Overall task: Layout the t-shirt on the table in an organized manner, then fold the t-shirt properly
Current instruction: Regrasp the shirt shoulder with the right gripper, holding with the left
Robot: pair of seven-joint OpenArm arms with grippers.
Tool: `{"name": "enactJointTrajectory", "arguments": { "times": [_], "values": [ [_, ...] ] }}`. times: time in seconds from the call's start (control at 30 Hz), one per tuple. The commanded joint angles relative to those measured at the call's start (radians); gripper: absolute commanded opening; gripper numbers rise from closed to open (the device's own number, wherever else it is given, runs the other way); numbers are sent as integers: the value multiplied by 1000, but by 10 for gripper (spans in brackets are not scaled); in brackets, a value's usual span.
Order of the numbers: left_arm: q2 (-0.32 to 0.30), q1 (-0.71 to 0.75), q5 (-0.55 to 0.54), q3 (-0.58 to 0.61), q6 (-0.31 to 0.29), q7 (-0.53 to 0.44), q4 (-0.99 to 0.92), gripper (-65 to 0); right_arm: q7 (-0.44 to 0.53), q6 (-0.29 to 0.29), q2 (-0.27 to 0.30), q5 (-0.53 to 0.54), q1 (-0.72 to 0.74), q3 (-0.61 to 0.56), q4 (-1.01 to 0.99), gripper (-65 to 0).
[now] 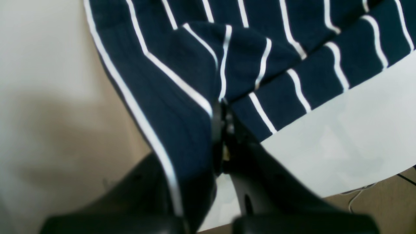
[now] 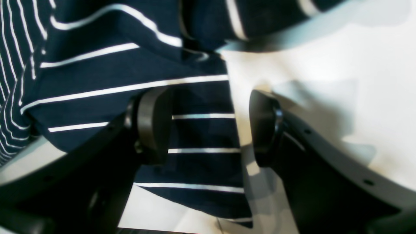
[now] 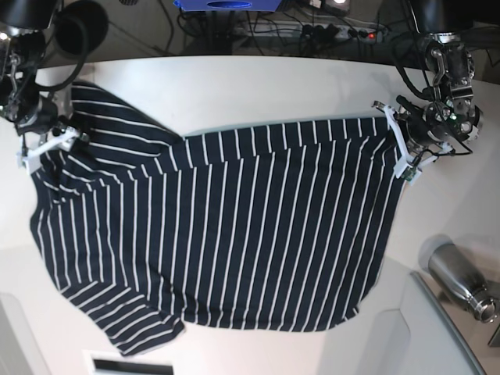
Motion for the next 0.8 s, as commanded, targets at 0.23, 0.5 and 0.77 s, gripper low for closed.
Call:
{"name": "enactJointTrajectory", "arguments": {
  "times": [0.23, 0.5, 0.77],
  "values": [
    [-15, -12, -9, -4, 6, -5, 13, -650, -8, 8, -9, 7, -3, 0, 15, -296],
    [-15, -10, -9, -14, 6, -5, 13, -650, -1, 48, -13, 7, -26, -97, 80, -399],
    [-15, -9, -9, -14, 6, -5, 13, -650, 0, 48, -10, 7, -25, -94, 72, -630]
  ]
}}
